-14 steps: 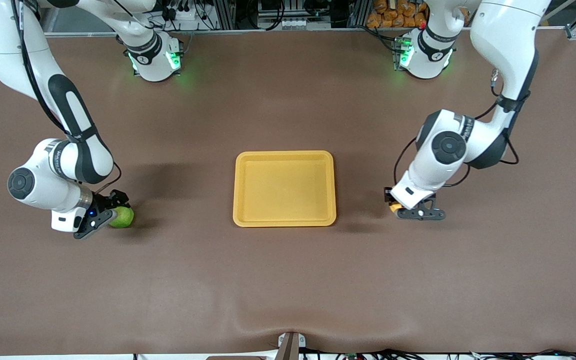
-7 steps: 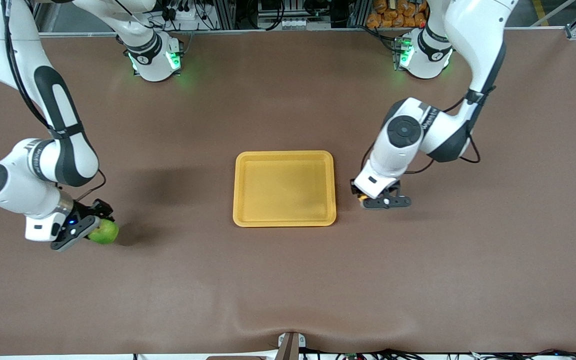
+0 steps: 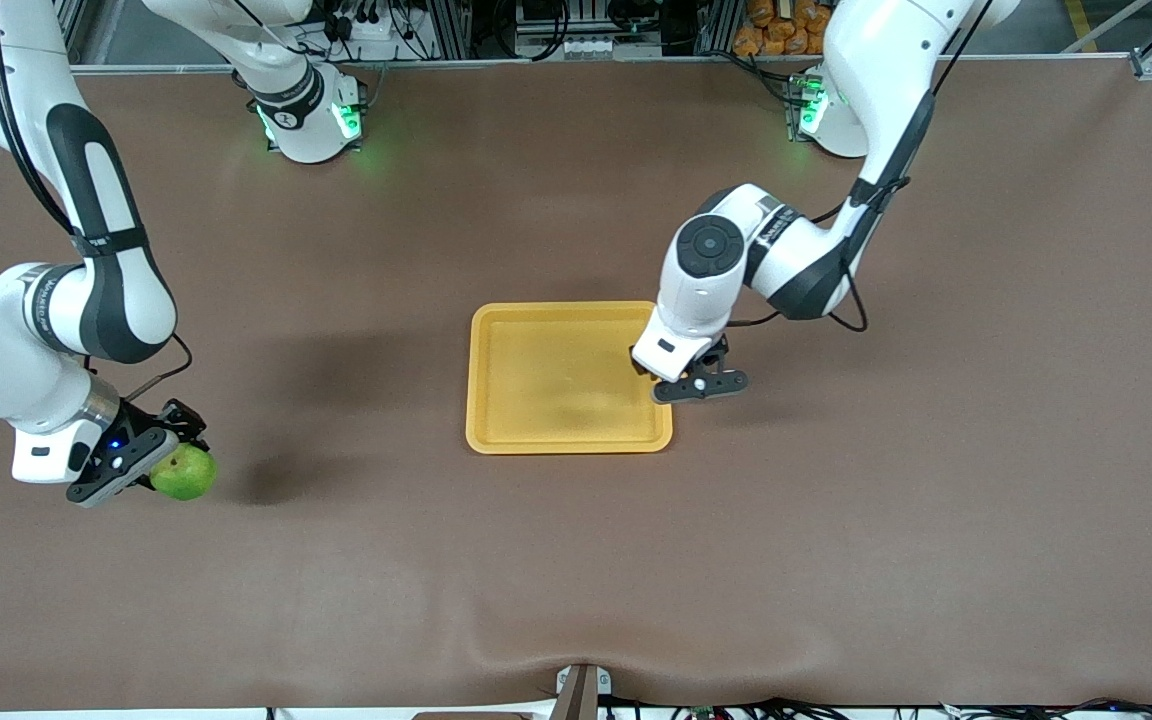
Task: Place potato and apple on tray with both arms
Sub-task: 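Carry the potato with the left gripper toward the tray, then lower the potato onto the tray while the right gripper carries the apple over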
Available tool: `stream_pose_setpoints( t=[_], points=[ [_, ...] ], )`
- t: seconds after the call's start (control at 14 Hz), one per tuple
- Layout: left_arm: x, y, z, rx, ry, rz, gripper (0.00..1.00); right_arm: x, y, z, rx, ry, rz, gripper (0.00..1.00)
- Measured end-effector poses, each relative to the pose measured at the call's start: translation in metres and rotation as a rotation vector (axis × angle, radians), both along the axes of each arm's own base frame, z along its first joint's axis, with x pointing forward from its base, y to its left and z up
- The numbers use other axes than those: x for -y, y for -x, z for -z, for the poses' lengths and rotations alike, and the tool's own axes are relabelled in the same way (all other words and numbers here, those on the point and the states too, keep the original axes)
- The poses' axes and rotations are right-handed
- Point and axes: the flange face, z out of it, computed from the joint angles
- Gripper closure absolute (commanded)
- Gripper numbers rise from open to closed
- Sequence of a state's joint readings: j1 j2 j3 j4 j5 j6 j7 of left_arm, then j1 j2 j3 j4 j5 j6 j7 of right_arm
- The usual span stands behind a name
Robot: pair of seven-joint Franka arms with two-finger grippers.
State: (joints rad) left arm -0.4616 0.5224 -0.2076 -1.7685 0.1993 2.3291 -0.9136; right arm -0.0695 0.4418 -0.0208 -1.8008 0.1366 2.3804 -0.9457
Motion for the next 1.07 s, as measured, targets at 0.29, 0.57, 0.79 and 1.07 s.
stream_pose_setpoints(
  t=[0.29, 0.57, 0.79, 1.07],
  points=[
    [0.025, 0.007, 0.021, -0.013, -0.013, 0.042, 1.0, -0.042, 0.002, -0.02, -0.003, -0.015, -0.207, 1.0],
    [0.034, 0.012, 0.05, -0.023, -0.052, 0.085, 1.0, -0.081, 0.014, -0.019, -0.091, -0.05, -0.371, 1.0],
    [0.033, 0.011, 0.056, -0.027, -0.058, 0.084, 0.88, -0.118, 0.03, -0.011, -0.197, -0.094, -0.469, 1.0],
    [0.034, 0.007, 0.061, -0.03, -0.058, 0.081, 0.36, -0.185, 0.044, -0.009, -0.216, -0.116, -0.642, 1.0]
  ],
)
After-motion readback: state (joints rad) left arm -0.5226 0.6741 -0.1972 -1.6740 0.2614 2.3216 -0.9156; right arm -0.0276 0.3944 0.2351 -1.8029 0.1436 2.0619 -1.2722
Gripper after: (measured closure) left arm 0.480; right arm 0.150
